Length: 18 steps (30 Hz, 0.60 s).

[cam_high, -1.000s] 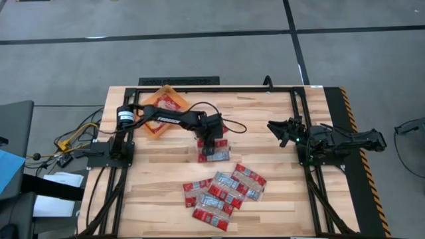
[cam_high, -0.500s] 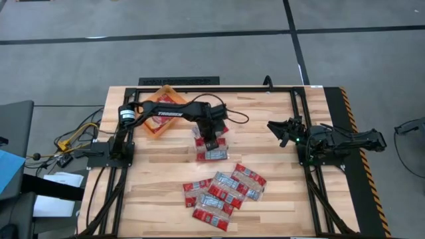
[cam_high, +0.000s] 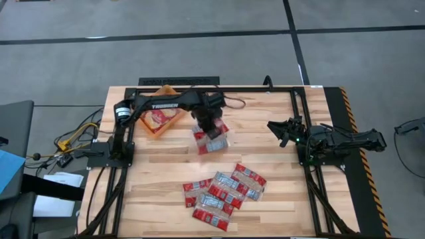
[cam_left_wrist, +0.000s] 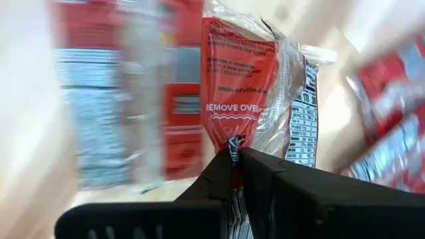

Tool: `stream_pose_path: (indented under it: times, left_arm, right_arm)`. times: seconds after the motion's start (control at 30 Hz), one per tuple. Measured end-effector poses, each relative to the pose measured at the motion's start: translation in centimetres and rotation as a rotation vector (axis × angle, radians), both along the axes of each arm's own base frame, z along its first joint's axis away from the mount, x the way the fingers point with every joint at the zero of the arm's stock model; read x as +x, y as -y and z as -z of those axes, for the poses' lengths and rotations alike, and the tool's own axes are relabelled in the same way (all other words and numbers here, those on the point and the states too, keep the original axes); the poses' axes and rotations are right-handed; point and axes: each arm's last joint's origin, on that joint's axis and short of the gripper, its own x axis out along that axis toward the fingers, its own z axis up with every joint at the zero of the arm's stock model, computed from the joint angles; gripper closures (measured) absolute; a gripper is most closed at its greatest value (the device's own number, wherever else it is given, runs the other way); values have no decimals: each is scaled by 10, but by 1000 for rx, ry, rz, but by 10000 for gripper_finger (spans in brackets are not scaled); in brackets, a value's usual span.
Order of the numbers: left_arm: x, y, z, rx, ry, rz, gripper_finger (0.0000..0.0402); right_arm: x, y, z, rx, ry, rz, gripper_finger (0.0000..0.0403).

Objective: Sort popcorn bags into baskets
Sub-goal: Put the red popcorn pack into the orange bin

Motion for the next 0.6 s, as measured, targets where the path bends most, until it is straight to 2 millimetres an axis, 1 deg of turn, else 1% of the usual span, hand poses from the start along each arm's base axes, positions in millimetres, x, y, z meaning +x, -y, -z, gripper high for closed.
stream_pose_path:
  times: [0.17,0.3,0.37,0.5,0.6]
  left_arm:
    - [-25,-23,-31,102,-12,-241,401]
    - [-49,-34,-59,241,-9,-490,401]
    - [-61,-40,-72,282,9,-592,399]
    - [-83,-50,-86,272,30,-777,396]
    - [-100,-56,-88,265,32,-906,395]
  right_arm:
    - [0,0,0,0,0,0,263]
    - [0,0,0,0,0,0,259]
    - [0,0,0,-1,-1,0,258]
    - [0,0,0,-3,-2,0,257]
    - [0,0,0,-3,-2,1,262]
